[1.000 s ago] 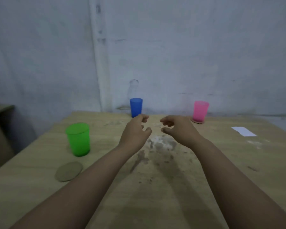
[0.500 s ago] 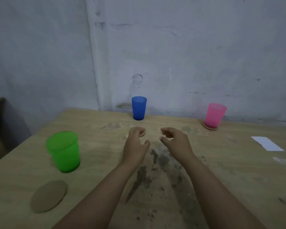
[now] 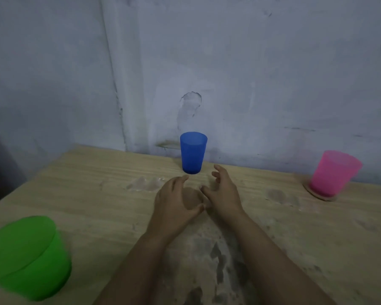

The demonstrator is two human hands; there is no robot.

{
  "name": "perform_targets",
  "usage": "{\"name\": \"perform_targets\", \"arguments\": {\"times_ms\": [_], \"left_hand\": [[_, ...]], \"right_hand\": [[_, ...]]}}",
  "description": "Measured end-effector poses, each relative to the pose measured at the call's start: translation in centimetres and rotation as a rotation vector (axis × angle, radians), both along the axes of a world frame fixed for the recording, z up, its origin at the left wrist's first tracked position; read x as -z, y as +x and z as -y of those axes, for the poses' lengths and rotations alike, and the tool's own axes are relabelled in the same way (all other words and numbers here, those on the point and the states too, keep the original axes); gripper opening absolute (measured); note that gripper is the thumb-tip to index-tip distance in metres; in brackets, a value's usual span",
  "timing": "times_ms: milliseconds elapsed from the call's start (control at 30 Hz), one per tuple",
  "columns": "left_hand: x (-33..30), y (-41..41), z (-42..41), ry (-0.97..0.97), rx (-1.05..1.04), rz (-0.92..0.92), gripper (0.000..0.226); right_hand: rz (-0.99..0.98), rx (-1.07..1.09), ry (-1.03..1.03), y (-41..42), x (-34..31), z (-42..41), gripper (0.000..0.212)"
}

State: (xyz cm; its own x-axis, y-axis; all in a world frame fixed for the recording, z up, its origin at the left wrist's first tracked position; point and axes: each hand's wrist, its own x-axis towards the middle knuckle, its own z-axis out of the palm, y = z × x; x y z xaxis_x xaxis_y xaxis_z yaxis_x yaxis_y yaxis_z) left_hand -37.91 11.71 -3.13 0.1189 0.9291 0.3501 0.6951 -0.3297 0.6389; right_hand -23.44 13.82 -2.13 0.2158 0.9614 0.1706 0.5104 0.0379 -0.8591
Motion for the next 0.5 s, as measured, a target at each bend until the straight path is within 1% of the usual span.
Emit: {"name": "perform_targets", "arguments": {"times_ms": [100, 200, 300, 400, 500], "left_hand": [[0.8, 0.1, -0.6, -0.024, -0.007, 0.008, 0.094], [1.4, 0.1, -1.1, -0.009, 0.001, -0.044, 0.1], [1.6, 0.3, -1.1, -0.051, -0.057, -0.064, 0.107], [1.8, 0.1, -1.0, -0.072, -0.148, -0.136, 0.116], [1.8, -0.1, -0.6, -0.073, -0.157, -0.13, 0.116]], "right_hand": [[-0.054, 0.005, 0.036, -0.8, 0.5, -3.0, 0.086], [-0.11, -0.002, 0.039, -1.5, 0.5, -5.6, 0.098], [-0.177, -0.042, 0.036, -2.0, 0.3, -7.4, 0.103], [-0.248, -0.059, 0.031, -2.5, 0.2, -8.4, 0.098], [-0.216, -0.044, 0.028, -2.9, 0.0, -8.5, 0.083]]}}
